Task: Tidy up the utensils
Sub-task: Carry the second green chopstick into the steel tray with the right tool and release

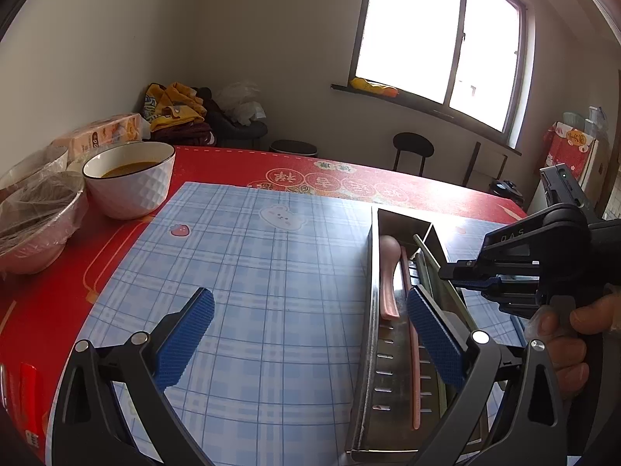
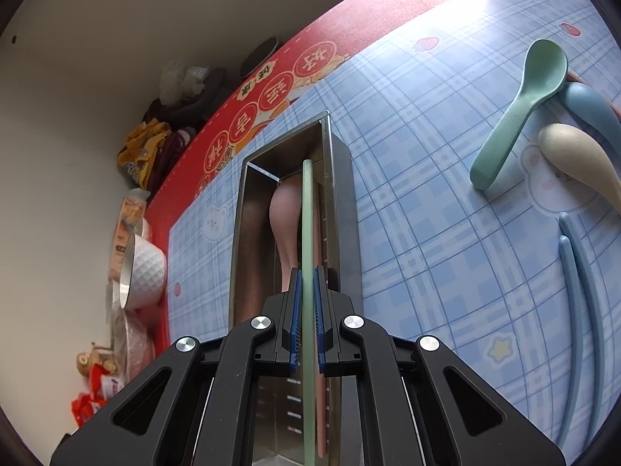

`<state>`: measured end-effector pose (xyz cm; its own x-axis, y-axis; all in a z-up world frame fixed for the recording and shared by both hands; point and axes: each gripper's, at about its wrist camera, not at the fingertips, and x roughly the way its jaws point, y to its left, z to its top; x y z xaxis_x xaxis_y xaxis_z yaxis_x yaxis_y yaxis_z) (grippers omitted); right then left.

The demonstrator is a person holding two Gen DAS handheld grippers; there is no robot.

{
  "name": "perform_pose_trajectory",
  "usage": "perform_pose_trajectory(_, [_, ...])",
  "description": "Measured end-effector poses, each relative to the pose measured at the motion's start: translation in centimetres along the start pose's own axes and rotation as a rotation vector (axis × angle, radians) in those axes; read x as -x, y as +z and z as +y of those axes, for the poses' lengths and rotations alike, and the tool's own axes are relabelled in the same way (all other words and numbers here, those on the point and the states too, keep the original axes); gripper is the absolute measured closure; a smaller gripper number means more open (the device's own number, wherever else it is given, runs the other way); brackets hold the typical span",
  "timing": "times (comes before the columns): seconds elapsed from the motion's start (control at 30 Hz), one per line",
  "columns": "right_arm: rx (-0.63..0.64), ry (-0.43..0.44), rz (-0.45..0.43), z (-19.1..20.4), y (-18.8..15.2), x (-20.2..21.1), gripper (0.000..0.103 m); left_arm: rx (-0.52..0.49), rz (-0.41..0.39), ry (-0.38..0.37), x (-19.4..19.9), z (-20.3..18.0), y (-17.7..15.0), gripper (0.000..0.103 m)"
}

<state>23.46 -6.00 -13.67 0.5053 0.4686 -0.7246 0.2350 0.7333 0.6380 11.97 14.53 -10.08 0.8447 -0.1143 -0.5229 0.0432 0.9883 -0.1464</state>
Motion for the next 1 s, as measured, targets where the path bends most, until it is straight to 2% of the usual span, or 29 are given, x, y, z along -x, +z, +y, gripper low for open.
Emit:
perform_pose_trajectory(0.37, [-0.005,0.005,0.013,0.1,-0.1,-0.1,0.095,-0.005,0.000,-0.034,0.1,-0.2,0.0,0.006])
perform_pose_trajectory(0.57, [0.114,-0.009,-0.032,0.5,-0.1,1.7,0.094,-0.002,0.012,-0.024,-0.2,-0.1,0.1,0.006])
perform_pose_trajectory(0.6, [0.120,-0.011,-0.027,0.3,0.1,1.9,0.091,-0.005,0.008,-0.019,-0.1,-0.1,0.1,0.006])
perform_pose_trajectory(0.73, [0.137,-0.027,-0.065,-0.9,0.8,3.8,0.057,-0.013,-0.015,0.024,0.2,-0.2,0.2,0.006])
perform_pose_trajectory(0.83, [0.197,-0.037,-0.104,-1.7,1.1,5.5,0.052,-0.022,-0.022,0.057,0.2,-0.1,0.3,0.006])
perform_pose_trajectory(0.9, [0.249,-0.048,-0.131,-2.2,1.0,6.9,0.048,-0.021,-0.021,0.045,0.1,0.0,0.2,0.006])
perform_pose_trajectory(0.93, [0.281,-0.057,-0.143,-2.4,0.9,7.6,0.039,-0.016,-0.024,0.029,0.1,0.1,0.2,0.006])
perform_pose_trajectory(1.0, [0.346,-0.066,-0.170,-2.9,0.7,9.0,0.030,-0.012,-0.037,0.008,0.3,0.1,0.1,0.006])
